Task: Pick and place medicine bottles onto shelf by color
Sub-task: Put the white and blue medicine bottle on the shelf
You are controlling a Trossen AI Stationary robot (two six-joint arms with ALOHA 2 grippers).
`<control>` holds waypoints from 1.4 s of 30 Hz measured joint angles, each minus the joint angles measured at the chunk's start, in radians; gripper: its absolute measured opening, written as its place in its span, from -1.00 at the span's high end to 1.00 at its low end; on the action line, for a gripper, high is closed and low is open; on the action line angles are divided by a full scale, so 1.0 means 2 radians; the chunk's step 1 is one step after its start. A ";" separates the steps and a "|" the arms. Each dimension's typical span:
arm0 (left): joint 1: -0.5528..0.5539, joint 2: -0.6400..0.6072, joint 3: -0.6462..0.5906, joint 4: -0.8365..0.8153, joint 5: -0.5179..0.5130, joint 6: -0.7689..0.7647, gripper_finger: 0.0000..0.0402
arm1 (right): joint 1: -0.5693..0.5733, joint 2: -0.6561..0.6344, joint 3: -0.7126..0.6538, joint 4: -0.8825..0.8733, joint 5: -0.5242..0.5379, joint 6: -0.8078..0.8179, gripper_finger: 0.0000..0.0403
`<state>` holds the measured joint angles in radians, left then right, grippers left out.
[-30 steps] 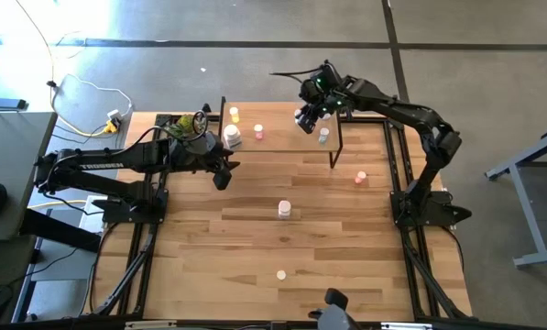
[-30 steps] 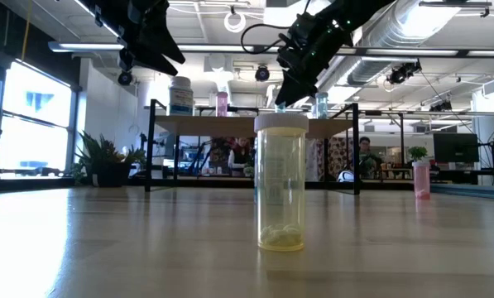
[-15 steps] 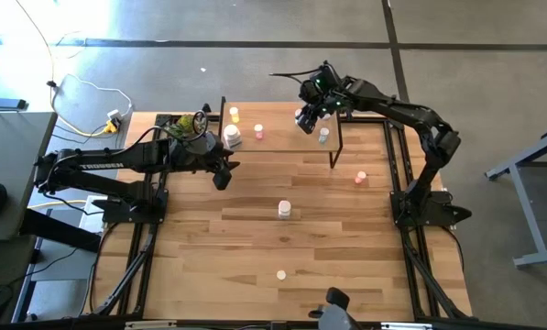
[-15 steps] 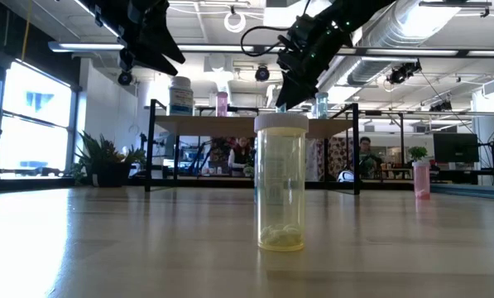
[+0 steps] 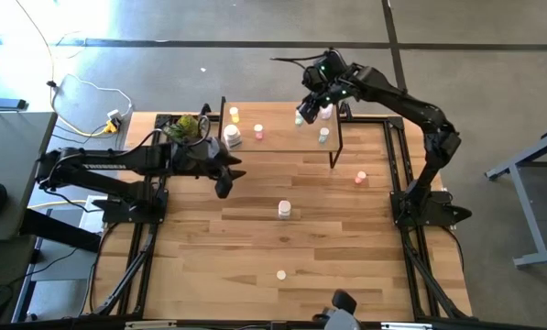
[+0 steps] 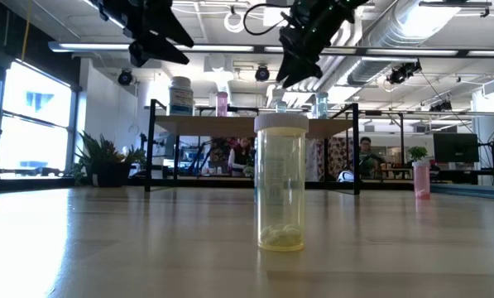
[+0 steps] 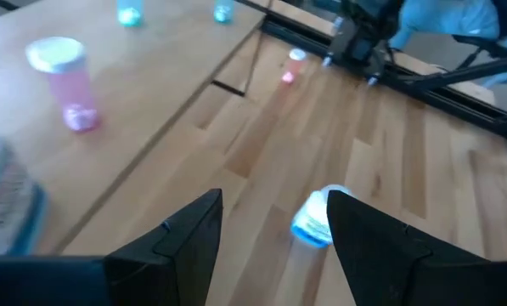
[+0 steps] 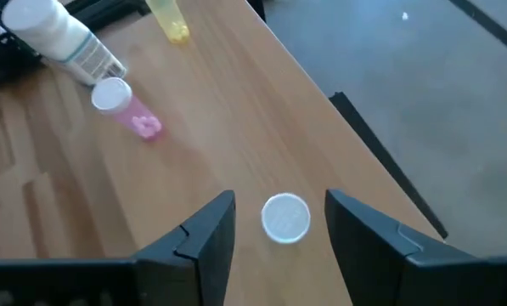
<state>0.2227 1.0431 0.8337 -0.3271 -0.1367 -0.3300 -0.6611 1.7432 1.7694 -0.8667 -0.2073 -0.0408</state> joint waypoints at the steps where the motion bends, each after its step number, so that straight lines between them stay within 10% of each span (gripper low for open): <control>1: -0.003 0.002 0.000 0.005 0.003 -0.002 -0.01 | 0.002 0.000 0.006 -0.008 0.000 0.005 0.14; 19: -0.026 0.059 0.013 0.070 0.068 0.008 -0.48 | 0.089 -0.063 0.021 -0.044 0.080 0.111 0.13; 42: -0.093 0.263 0.014 0.266 0.042 0.146 -0.50 | 0.129 -0.090 0.020 -0.047 0.134 0.166 0.14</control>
<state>0.0372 1.5695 0.8608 0.2041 -0.0535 -0.0372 -0.4026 1.5635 1.8091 -0.9607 0.0608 0.2909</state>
